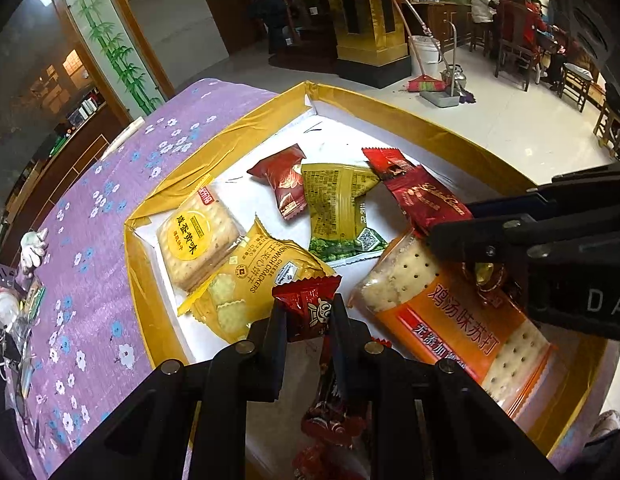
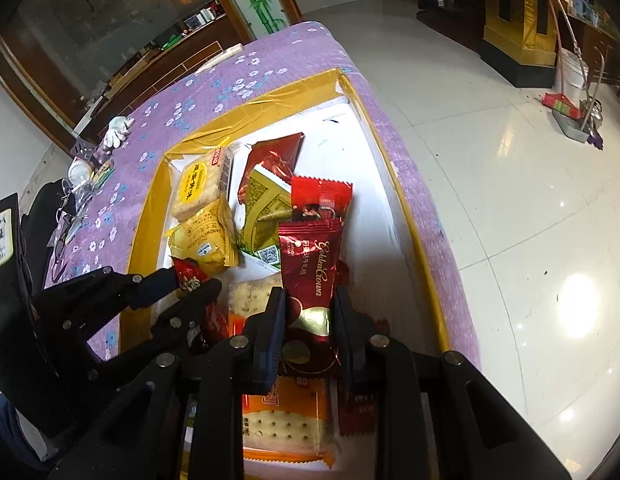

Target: Organize snacks

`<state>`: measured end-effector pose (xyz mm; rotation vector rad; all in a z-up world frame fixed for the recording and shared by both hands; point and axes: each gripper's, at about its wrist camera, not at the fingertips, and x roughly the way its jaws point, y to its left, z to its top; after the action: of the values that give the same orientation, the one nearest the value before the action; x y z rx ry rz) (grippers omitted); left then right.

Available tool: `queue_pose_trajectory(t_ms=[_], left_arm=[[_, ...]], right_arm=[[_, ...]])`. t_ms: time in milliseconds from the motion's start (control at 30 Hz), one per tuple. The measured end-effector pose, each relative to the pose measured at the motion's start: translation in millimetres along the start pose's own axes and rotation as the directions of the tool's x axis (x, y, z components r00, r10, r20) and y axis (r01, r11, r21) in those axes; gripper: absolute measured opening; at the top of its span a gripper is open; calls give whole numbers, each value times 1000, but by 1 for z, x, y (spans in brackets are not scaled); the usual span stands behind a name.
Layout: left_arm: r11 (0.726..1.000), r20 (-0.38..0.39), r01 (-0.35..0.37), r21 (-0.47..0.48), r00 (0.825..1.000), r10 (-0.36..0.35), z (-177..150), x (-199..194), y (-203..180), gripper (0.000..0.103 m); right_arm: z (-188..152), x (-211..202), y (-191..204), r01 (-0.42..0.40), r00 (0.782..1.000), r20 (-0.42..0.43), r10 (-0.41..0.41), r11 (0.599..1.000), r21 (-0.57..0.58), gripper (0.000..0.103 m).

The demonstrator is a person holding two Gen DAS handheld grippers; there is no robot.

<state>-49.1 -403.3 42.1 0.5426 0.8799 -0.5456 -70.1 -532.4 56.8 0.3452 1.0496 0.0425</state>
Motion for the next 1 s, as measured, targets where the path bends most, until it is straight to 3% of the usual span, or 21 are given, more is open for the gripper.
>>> queue_pose_trajectory(t_ms=[467,600,667,733,867,1000], left_arm=[[998,-18,-69,-14,997,68,3,2,-9,20],[998,-6,-61,-11,998,61,-2,-3,-7,41],[999,30,-36,-15,999,37,-6,-12,-1,53],[999,62,4,-38,998,-2,-10,-23,7,72],[997,104,54,-51,993,-49,-24,-43,23,76],[989,161,130,-63,980,-119,-49,-73,40,92]], right_arm=[[14,10,3,-46,999,-19,46,998,-37,25],[5,-2,5,-54,998,-18,54,998,-16,33],[-2,-13,9,-55,998,-4,55,998,7,47],[-11,-28,17,-37,999,31,36,999,15,59],[-35,-64,41,18,994,111,-18,1000,7,75],[-66,-95,72,136,971,204,-128,990,-26,89]])
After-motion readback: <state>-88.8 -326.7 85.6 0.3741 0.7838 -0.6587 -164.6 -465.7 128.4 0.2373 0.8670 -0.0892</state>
